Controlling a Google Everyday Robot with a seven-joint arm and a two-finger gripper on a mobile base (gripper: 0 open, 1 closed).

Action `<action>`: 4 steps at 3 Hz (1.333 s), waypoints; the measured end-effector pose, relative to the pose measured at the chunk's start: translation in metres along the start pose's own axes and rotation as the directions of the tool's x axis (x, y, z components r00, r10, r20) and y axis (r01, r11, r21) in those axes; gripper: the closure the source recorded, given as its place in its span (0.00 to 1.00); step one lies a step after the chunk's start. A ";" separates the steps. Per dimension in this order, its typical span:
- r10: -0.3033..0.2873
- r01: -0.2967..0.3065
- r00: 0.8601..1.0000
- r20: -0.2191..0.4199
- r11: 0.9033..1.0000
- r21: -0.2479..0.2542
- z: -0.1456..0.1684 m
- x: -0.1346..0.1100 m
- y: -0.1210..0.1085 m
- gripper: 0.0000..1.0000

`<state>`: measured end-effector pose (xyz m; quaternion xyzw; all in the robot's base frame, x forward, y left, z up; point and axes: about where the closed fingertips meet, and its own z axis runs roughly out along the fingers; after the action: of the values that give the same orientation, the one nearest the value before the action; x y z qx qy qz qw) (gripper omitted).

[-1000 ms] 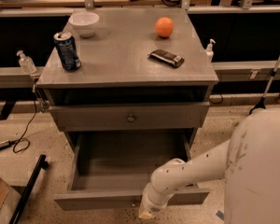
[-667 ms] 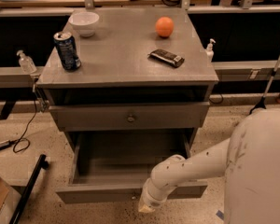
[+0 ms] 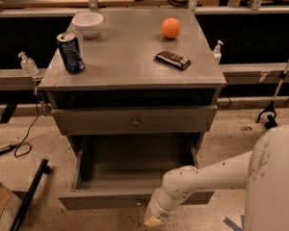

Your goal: Close middle drawer

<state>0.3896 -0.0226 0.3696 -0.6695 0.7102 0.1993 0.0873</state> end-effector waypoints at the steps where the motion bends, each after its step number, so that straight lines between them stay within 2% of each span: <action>1: 0.052 -0.049 0.997 0.050 0.997 -0.057 0.014 0.021 0.012 1.00; 2: 0.070 -0.056 0.992 0.100 0.989 -0.137 0.038 0.031 0.006 1.00; 3: 0.013 0.012 0.992 0.129 0.982 -0.186 0.056 0.012 -0.032 1.00; 4: -0.122 0.142 0.984 0.133 0.978 -0.153 0.050 -0.045 -0.084 1.00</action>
Offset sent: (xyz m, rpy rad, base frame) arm 0.0130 -0.0089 -0.0793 0.1975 0.2182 -0.0154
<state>0.4688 0.0365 0.3274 -0.7068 0.6387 0.2908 0.0892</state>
